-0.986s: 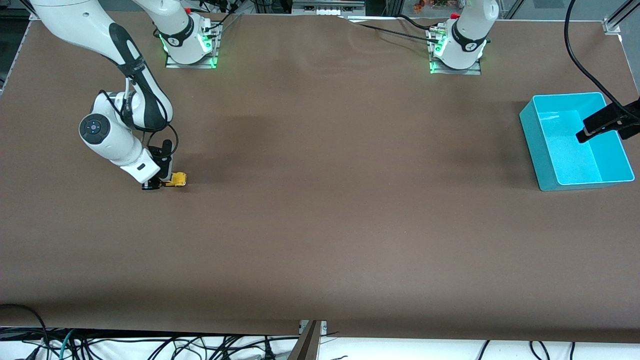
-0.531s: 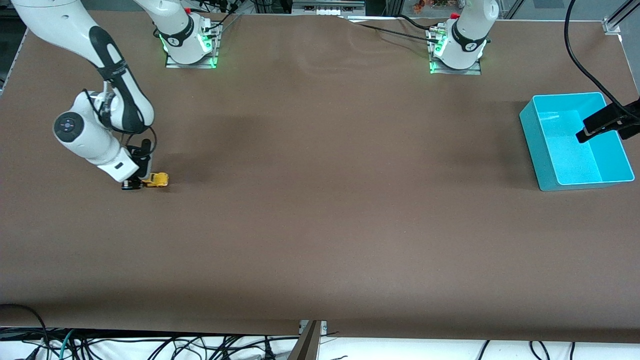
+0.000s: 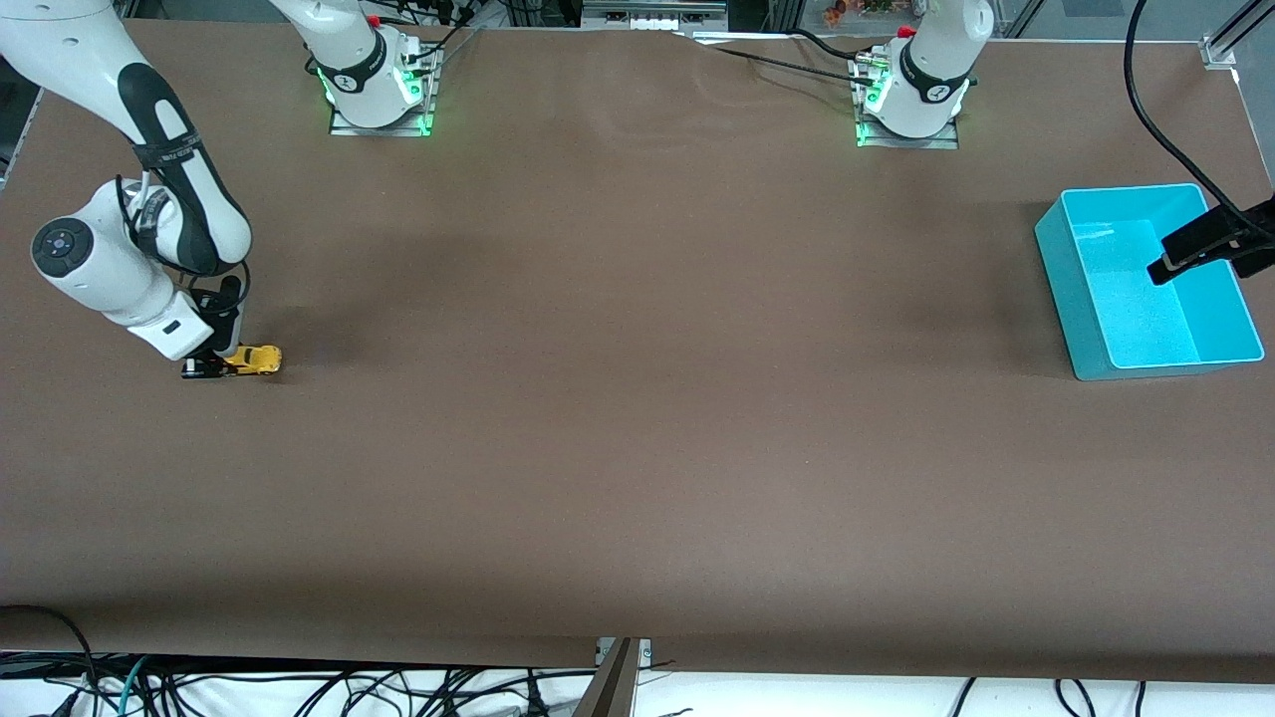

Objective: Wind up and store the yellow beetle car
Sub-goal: 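Release the car from the right gripper so it drives toward the box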

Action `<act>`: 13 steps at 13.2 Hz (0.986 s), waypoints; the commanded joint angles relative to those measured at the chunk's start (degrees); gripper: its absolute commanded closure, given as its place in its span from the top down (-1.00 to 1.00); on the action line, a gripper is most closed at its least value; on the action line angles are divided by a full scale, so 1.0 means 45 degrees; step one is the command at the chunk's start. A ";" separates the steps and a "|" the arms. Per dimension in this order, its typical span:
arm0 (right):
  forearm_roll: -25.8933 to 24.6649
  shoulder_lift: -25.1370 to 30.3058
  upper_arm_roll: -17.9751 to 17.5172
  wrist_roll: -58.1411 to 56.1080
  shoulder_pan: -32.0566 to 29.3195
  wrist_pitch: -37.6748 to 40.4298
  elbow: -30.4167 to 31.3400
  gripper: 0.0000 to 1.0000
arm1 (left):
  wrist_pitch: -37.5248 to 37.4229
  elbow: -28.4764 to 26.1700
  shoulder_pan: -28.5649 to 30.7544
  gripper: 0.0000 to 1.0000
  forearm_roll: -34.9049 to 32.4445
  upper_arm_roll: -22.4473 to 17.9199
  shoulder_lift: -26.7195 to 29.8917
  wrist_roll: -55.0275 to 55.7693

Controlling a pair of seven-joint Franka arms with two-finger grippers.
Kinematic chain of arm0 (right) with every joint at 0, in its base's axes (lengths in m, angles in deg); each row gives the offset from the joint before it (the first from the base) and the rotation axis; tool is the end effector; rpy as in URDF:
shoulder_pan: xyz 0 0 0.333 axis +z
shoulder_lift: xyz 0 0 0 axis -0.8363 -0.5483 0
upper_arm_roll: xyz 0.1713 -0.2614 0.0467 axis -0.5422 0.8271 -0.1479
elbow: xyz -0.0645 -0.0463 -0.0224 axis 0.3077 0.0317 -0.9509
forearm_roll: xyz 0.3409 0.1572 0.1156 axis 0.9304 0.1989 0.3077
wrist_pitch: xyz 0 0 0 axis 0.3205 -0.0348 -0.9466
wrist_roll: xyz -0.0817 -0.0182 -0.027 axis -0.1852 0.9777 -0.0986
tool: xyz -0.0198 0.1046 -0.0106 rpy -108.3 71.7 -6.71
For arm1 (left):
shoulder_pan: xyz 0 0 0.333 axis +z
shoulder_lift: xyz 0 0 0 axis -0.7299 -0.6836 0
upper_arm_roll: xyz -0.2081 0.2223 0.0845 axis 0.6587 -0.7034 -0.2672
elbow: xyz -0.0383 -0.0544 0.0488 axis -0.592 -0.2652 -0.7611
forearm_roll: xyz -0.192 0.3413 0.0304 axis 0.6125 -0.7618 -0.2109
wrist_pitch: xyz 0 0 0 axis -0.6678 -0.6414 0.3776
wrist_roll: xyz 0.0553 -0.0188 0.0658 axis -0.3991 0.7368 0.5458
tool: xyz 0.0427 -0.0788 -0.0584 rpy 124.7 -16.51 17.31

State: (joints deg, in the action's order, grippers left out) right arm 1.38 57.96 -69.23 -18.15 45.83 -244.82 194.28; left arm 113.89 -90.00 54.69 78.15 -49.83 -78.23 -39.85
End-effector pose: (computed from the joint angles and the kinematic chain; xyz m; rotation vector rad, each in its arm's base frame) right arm 0.5388 -0.1510 0.1977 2.0631 2.2353 -0.0104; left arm 0.5752 0.0482 0.6337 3.0545 0.2404 0.0706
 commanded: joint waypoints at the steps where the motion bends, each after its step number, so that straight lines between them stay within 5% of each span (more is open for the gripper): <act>1: 0.0050 -0.1527 -0.0231 -0.0283 -0.0249 -0.0628 -0.0340 -0.40 | -0.0209 0.0373 0.0138 1.00 0.0237 0.0048 -0.0128 -0.0201; 3: 0.0070 -0.1508 -0.0270 -0.0264 -0.0210 -0.0609 -0.0398 -0.15 | -0.0209 0.0373 0.0138 1.00 0.0198 0.0048 -0.0128 -0.0201; 4: 0.0070 -0.1469 -0.0309 -0.0206 -0.0210 -0.0570 -0.0495 0.73 | -0.0209 0.0373 0.0138 1.00 0.0198 0.0048 -0.0128 -0.0201; 5: 0.0108 -0.1430 -0.0522 -0.0205 -0.0210 -0.0434 -0.0690 1.00 | -0.0228 0.0373 0.0138 1.00 0.0198 0.0048 -0.0128 -0.0201; 13: 0.0128 -0.0980 -0.0837 -0.0166 -0.0132 0.0915 -0.1512 1.00 | -0.0248 0.0373 0.0119 1.00 0.0159 0.0067 -0.0147 -0.0201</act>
State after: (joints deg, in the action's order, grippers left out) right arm 1.44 52.89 -72.34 -18.40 45.76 -242.04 187.84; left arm 113.88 -89.89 54.74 78.15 -49.87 -78.23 -39.85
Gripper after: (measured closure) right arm 0.000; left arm 0.000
